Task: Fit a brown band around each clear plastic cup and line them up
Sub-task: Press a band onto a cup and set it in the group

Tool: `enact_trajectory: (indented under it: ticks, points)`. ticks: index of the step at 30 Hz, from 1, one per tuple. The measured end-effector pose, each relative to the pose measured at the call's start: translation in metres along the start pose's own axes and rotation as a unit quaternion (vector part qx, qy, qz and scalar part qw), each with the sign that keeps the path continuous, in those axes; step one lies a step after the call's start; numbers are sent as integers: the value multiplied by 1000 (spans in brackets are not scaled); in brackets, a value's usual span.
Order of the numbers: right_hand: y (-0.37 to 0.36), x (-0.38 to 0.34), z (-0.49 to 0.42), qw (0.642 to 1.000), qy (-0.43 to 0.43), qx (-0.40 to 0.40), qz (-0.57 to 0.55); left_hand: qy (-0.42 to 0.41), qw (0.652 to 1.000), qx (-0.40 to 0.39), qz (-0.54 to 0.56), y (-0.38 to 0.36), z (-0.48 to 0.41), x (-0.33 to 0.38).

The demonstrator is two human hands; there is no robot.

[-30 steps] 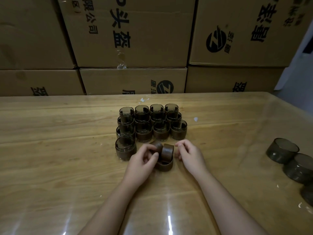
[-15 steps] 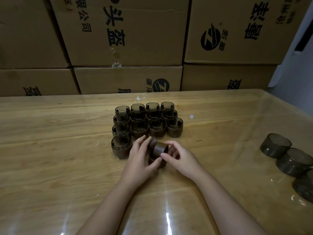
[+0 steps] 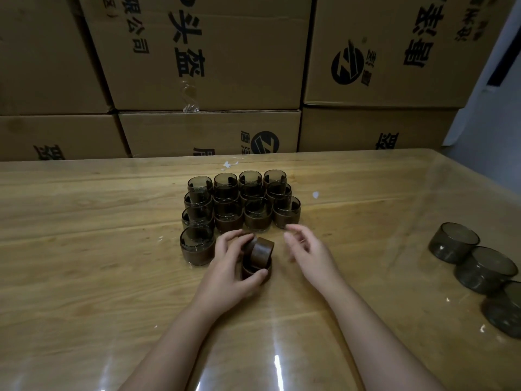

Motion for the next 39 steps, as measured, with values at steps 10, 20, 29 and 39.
enact_trajectory:
  ticks: [10,20,29,39]
  points:
    - [160,18,5,854,-244,330,319,-12,998,-8,-65,-2,5,2]
    - [168,36,2,847,-194,370,329,-17,998,30,-52,1,4,6]
    - [2,-56,23,912,334,166,173,-8,991,111,73,13,6,11]
    - [-48,-52,50,949,192,52,-243,13,972,121,201,15,4,1]
Point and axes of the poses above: each hand's wrist, its own z-axis away from the middle knuckle, its own y-axis out of the back of the hand, x = y × z, the point moved 4 cm from there along -z, towards the middle knuckle, and after that the axes turned 3 degrees about -z, right-handed, at the moved point
